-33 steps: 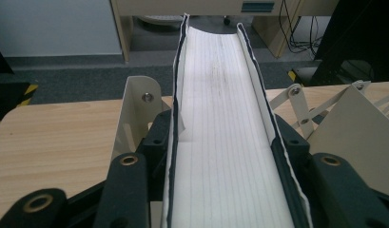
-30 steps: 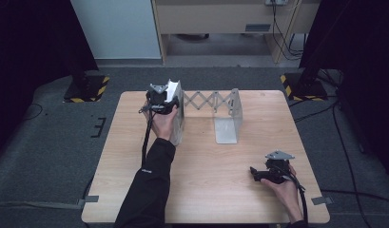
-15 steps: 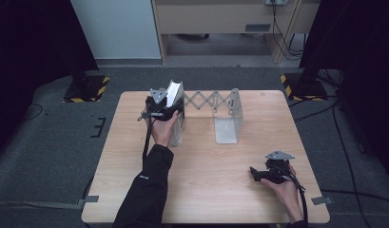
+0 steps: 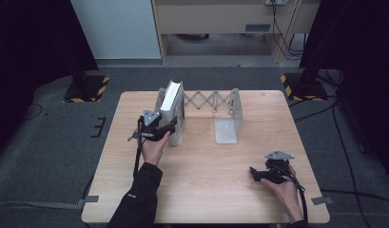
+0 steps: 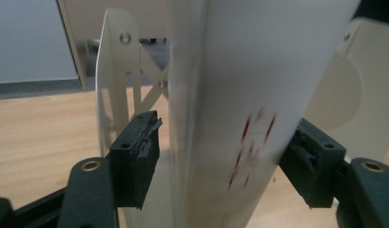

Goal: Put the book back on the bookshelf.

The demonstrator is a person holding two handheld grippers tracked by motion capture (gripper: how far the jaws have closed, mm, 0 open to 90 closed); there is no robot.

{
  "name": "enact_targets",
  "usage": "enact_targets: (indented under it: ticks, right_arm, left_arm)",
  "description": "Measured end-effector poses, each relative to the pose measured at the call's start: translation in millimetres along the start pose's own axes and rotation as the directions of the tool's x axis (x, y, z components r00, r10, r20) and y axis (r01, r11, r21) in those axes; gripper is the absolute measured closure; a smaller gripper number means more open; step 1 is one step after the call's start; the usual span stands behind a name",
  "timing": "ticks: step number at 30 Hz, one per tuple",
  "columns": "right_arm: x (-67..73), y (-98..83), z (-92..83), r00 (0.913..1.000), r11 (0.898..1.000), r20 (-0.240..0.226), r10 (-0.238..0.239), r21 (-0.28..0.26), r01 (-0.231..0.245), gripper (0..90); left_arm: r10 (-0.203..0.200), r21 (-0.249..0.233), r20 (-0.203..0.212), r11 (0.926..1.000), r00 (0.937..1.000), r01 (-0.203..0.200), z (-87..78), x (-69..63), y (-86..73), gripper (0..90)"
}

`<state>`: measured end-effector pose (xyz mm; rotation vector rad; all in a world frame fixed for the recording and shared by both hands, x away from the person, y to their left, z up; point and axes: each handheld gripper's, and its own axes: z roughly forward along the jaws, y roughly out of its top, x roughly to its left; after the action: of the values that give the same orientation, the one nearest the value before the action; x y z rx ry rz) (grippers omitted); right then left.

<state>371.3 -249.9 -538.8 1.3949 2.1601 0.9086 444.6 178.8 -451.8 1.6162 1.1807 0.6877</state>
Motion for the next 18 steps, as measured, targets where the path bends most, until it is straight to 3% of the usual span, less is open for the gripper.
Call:
enact_targets:
  ticks: [7,18]
  right_arm:
    - [0.1,0.0,0.0,1.0,1.0,0.001,0.0,0.0,0.0,4.4]
    - [0.2,0.1,0.1,1.0,1.0,0.0,0.0,-0.001,0.0,4.5]
  left_arm:
    - [0.008,0.055,0.054,0.9984,0.9985,-0.01,2.5,3.2,-24.8,44.6]
    - [-0.011,0.042,0.01,0.9991,0.9999,0.01,5.9,-4.4,-27.3,48.9]
